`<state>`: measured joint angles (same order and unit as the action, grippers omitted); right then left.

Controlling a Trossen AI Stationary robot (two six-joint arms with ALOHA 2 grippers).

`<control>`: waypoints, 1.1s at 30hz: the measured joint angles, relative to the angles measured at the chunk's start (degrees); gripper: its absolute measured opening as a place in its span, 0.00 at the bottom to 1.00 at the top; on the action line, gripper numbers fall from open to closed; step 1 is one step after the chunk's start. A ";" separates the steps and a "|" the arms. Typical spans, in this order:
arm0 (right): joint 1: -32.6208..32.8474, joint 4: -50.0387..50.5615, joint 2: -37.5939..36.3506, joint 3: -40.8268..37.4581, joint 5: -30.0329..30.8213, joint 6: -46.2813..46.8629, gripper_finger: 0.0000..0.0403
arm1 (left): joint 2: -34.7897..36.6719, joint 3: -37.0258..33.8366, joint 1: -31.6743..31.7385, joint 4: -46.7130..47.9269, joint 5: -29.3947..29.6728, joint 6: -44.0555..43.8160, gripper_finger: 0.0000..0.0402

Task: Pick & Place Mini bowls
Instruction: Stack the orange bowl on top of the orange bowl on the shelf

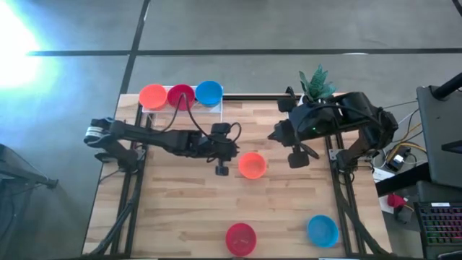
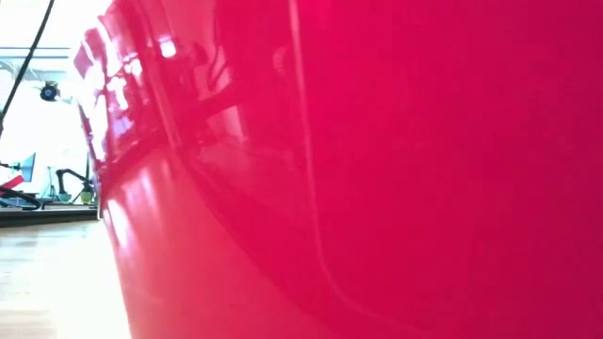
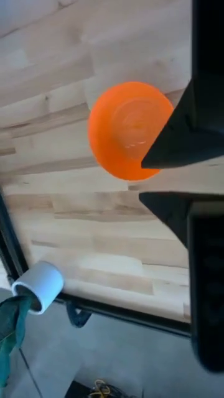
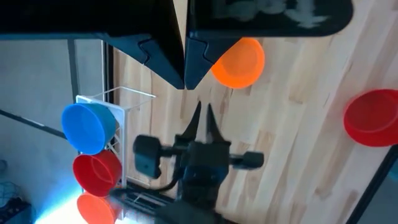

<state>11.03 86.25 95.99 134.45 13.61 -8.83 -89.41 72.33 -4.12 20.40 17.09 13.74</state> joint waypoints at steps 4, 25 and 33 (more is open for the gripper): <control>-0.02 0.01 -0.25 0.00 -0.01 0.34 0.02 | -2.98 0.51 0.00 -1.63 0.14 -2.40 0.25; -0.01 0.12 -0.27 0.00 -0.03 -1.08 0.02 | -16.53 0.53 1.82 -11.03 0.17 -26.35 0.27; 0.00 0.14 -0.27 0.00 -0.03 -0.58 0.02 | -17.41 0.53 3.82 -11.43 0.56 -28.02 0.27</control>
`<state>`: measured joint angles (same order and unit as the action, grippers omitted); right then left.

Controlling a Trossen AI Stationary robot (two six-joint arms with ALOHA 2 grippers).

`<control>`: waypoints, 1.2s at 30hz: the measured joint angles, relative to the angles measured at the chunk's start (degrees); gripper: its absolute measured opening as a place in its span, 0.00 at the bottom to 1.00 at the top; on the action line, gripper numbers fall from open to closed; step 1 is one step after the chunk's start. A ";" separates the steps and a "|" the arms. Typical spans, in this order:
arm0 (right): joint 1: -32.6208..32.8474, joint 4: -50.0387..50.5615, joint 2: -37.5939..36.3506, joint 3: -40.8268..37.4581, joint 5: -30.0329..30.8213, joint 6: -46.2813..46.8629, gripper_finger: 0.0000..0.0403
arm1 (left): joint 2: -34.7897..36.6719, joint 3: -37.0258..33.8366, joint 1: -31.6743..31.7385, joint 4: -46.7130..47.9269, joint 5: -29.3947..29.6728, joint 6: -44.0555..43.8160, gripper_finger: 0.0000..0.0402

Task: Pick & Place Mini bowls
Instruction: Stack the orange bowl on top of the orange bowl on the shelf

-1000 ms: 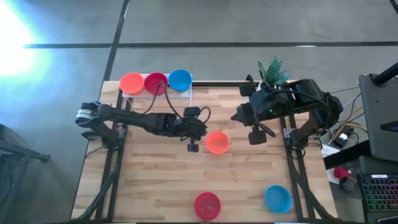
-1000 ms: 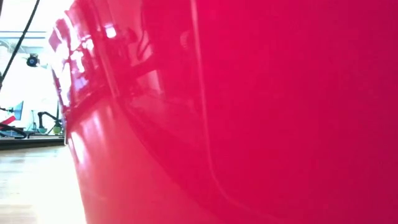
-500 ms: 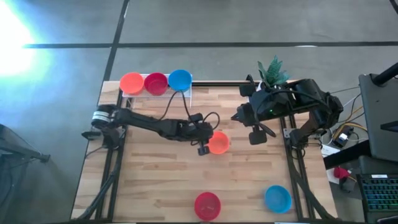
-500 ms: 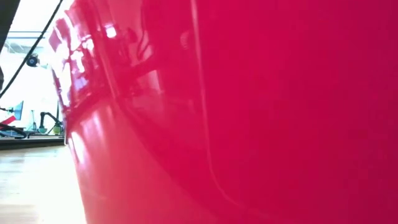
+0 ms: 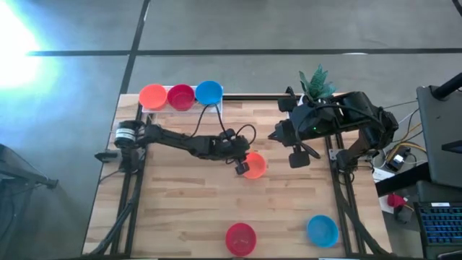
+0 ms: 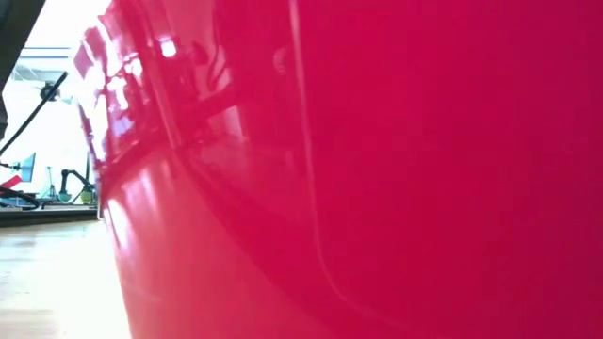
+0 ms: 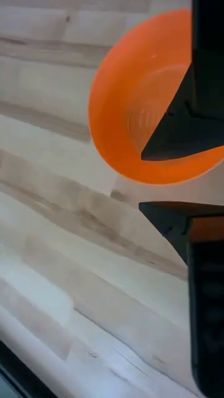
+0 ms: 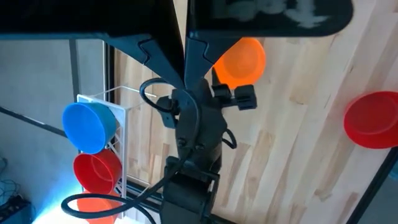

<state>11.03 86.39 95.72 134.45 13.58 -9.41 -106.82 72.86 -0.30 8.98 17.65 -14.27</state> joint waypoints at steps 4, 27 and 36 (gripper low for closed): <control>-0.01 0.00 0.00 0.00 -0.01 0.00 0.02 | -1.37 -0.09 -0.01 -0.11 -1.04 -0.86 0.27; 0.00 0.11 0.00 0.00 0.00 0.17 0.02 | -5.91 -0.02 0.74 0.89 -1.64 -2.37 0.16; -0.01 0.13 0.02 0.00 0.00 0.26 0.02 | -4.06 0.07 1.47 5.72 -2.16 -2.74 0.01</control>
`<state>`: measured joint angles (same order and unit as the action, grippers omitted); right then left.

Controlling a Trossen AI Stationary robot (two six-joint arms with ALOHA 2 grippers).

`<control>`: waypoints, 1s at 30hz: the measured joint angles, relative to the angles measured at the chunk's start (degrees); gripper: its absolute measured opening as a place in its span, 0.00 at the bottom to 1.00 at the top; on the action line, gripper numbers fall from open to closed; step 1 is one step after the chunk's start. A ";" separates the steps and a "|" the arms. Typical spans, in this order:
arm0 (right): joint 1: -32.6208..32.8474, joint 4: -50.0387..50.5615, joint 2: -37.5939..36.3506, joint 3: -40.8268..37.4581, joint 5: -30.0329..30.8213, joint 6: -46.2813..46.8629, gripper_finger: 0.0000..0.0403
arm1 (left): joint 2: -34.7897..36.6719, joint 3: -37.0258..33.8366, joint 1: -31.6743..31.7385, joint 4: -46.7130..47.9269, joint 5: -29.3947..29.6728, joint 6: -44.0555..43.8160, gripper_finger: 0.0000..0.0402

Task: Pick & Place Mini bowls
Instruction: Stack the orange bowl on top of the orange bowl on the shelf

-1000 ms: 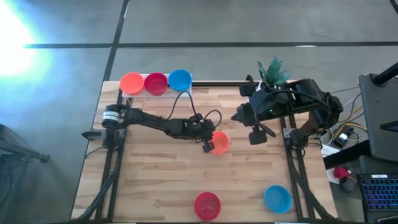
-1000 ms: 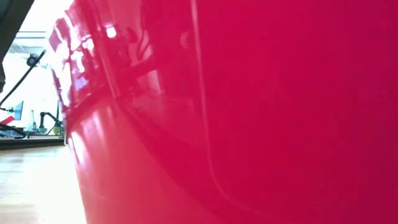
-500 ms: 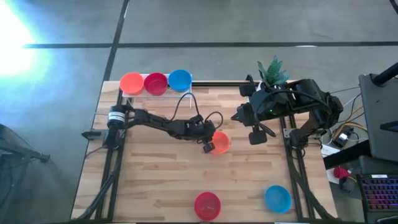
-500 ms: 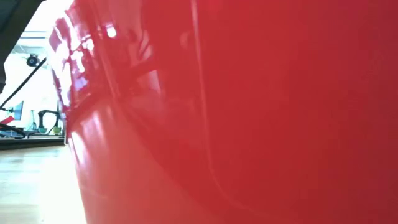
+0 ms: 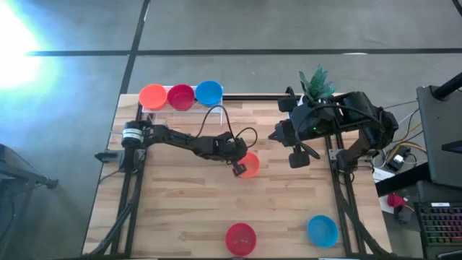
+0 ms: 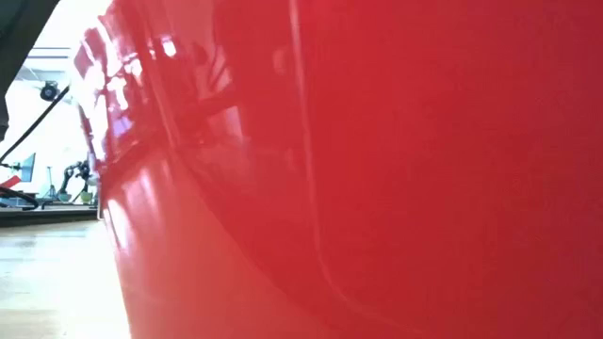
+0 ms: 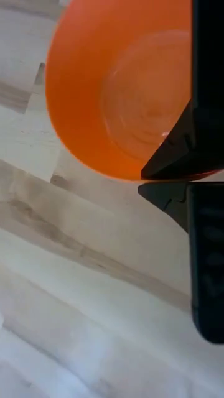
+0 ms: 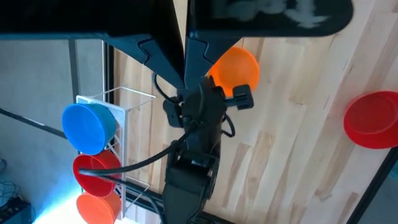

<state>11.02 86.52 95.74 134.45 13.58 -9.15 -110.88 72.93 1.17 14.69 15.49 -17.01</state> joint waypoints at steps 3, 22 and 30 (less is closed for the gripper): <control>-0.01 0.02 0.00 0.00 0.00 -0.02 0.02 | 3.23 -0.06 -0.02 3.45 0.07 1.36 0.00; -0.01 -0.17 0.04 0.00 0.00 -0.26 0.02 | 37.95 -0.11 -0.09 26.17 3.37 2.22 0.00; 0.01 -1.04 0.11 0.00 0.00 1.74 0.02 | 47.29 -0.11 0.73 34.13 11.81 1.27 0.00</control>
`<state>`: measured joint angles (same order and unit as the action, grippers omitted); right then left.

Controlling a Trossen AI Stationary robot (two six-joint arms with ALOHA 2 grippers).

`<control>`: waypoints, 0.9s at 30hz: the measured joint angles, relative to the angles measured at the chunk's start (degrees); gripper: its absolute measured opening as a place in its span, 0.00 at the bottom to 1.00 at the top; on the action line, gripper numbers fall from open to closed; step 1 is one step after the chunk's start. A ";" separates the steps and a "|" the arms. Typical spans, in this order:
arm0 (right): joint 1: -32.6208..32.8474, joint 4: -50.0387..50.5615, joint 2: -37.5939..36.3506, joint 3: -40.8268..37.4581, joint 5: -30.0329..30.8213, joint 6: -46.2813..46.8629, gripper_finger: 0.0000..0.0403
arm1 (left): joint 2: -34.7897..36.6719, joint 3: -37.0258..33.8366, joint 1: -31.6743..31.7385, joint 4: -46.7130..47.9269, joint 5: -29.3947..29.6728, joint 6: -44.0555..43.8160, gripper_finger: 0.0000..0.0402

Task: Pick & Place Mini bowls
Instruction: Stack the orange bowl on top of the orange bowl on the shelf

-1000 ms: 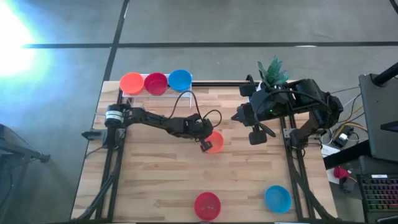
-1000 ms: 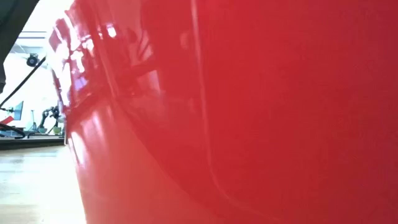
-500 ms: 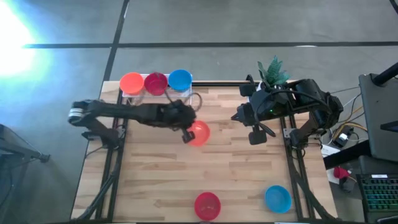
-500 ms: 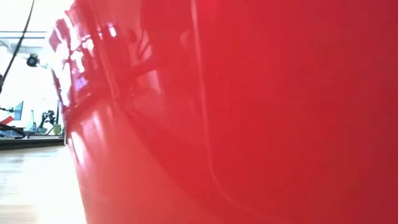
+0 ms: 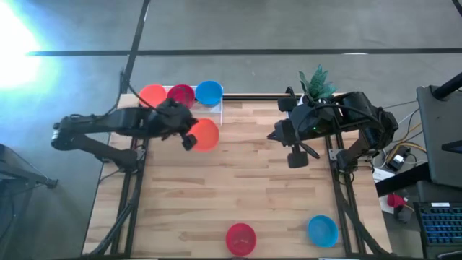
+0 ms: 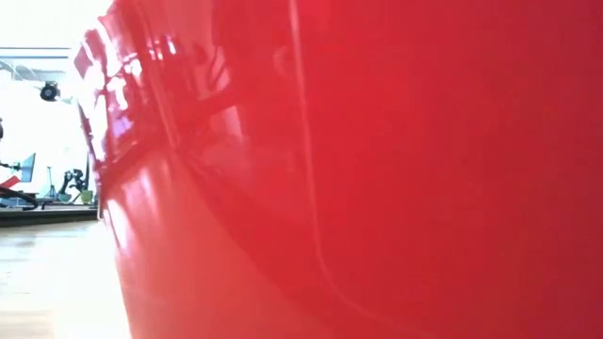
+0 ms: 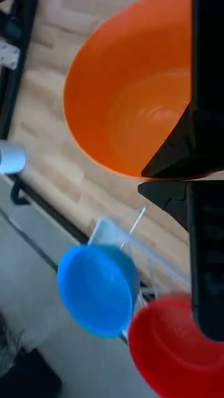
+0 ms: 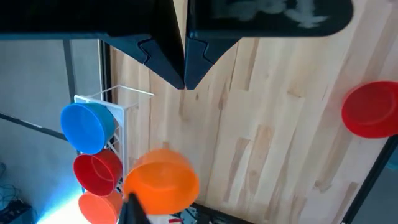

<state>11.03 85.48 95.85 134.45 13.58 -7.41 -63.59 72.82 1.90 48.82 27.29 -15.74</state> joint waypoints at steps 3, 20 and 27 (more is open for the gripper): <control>-0.02 -0.45 0.00 0.00 0.00 0.38 0.02 | 2.76 0.00 1.30 0.93 0.40 -0.15 0.00; -0.01 -0.49 0.00 0.00 0.00 0.42 0.02 | 8.78 0.00 16.84 11.25 15.98 -3.85 0.00; -0.02 -0.49 -0.02 0.00 0.00 0.40 0.02 | 9.20 0.00 25.59 11.62 20.59 -3.42 0.00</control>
<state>11.00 84.99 95.83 134.45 13.58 -7.01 -54.39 72.82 27.49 60.45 47.88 -19.16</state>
